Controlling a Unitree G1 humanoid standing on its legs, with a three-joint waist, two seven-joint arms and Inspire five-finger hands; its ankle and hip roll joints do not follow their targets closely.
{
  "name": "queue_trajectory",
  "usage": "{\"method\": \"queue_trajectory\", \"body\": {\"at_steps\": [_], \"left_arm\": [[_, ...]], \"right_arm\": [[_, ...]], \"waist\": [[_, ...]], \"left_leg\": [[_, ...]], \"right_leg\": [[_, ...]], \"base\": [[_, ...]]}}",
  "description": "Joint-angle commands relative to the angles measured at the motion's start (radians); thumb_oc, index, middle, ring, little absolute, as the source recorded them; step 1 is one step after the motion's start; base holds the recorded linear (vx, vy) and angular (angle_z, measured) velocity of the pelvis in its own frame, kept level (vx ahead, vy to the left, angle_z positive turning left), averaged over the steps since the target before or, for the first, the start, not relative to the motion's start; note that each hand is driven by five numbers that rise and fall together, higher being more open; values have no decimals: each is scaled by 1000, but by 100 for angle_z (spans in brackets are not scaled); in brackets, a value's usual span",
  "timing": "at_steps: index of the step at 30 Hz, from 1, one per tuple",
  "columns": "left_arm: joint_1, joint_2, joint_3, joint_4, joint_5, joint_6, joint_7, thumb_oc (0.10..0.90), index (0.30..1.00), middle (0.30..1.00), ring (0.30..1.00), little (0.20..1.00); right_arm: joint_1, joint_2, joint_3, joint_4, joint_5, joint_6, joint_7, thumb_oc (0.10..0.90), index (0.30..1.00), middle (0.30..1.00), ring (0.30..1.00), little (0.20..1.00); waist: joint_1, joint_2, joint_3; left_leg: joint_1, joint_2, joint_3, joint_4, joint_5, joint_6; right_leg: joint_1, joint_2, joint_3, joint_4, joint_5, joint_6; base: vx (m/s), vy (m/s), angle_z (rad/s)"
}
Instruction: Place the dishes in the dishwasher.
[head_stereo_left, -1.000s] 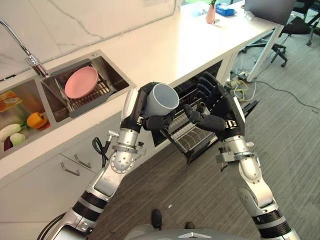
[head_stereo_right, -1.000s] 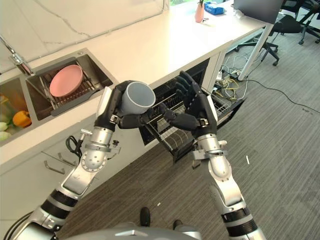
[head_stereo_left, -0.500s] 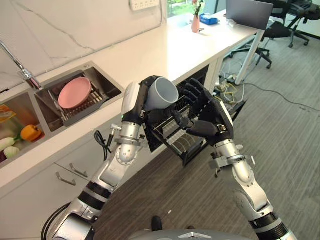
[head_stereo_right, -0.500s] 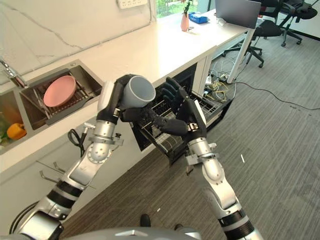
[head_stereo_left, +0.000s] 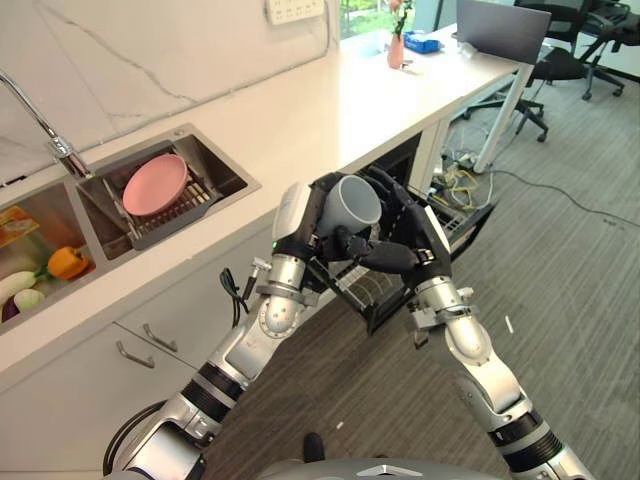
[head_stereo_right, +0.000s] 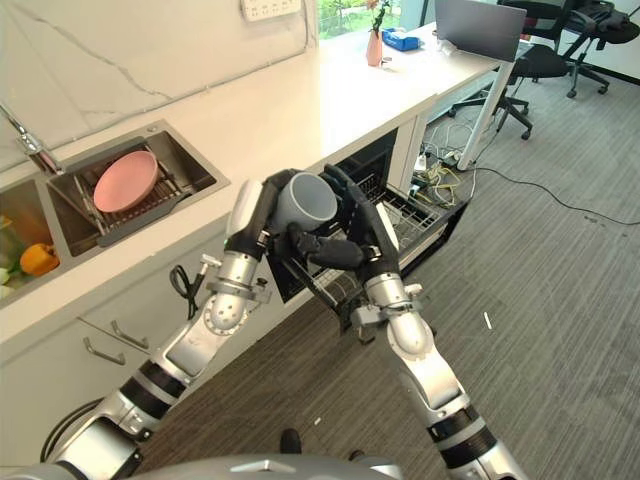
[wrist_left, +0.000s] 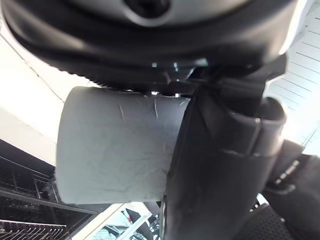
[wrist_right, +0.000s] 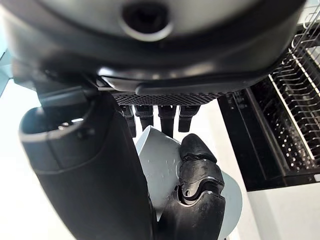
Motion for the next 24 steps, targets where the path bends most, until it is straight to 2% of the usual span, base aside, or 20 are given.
{"method": "queue_trajectory", "body": {"at_steps": [1, 7, 9, 19, 20, 22, 23, 24], "left_arm": [[-176, -64, -105, 19, 55, -84, -20, 400, 300, 300, 300, 300], [-174, -79, -146, 35, 65, -72, -25, 400, 300, 300, 300, 300], [-177, -83, -167, 39, 81, -68, -33, 400, 300, 300, 300, 300], [-204, -74, -227, 36, 170, -65, -52, 400, 300, 300, 300, 300], [-214, -39, -160, 39, 147, -64, -6, 400, 300, 300, 300, 300], [-219, -21, -152, -39, 162, -71, -33, 400, 300, 300, 300, 300], [-218, -20, -167, -61, 179, -78, -58, 400, 300, 300, 300, 300], [-213, -18, -177, -69, 184, -88, -71, 400, 300, 300, 300, 300]], "right_arm": [[-161, 74, 6, -55, -96, -75, -33, 800, 900, 900, 900, 900], [-174, 97, 34, -8, -77, -60, -74, 800, 900, 900, 900, 900], [-177, 118, 53, 33, 26, -59, -75, 800, 900, 900, 900, 900], [-184, 152, 70, 114, 294, -77, -86, 800, 900, 900, 900, 900], [-184, 158, 60, 135, 310, -86, -86, 800, 900, 900, 900, 900], [-191, 146, 77, 120, 324, -93, -67, 800, 900, 900, 900, 900], [-196, 137, 69, 120, 318, -79, -54, 723, 785, 785, 785, 785], [-197, 136, 67, 115, 315, -79, -54, 400, 300, 300, 300, 300]], "waist": [[24, -20, -68], [35, -26, -69], [41, -30, -69], [53, -40, -66], [63, -43, -70], [63, -46, -71], [65, -47, -72], [67, -47, -72]], "left_leg": [[78, 56, -3, 6, -98, -84], [78, 56, -18, 6, -96, -84], [76, 56, -23, 6, -95, -85], [72, 58, -34, 6, -92, -91], [70, 59, -38, 6, -89, -92], [67, 61, -45, 6, -88, -95], [66, 62, -47, 6, -87, -95], [65, 63, -50, 6, -87, -95]], "right_leg": [[-26, -41, -46, 21, -17, 72], [-18, -38, -59, 22, -23, 67], [-15, -37, -64, 20, -23, 66], [-14, -34, -80, 19, -23, 65], [-13, -34, -85, 18, -22, 65], [-12, -34, -92, 19, -23, 65], [-11, -33, -94, 19, -24, 64], [-12, -33, -96, 19, -24, 63]], "base": [[-15, -20, 11], [-4, -13, 7], [-7, -19, 12], [-5, -9, 4], [0, 0, 0], [7, -22, 5], [6, -21, 17], [2, -15, 15]]}}
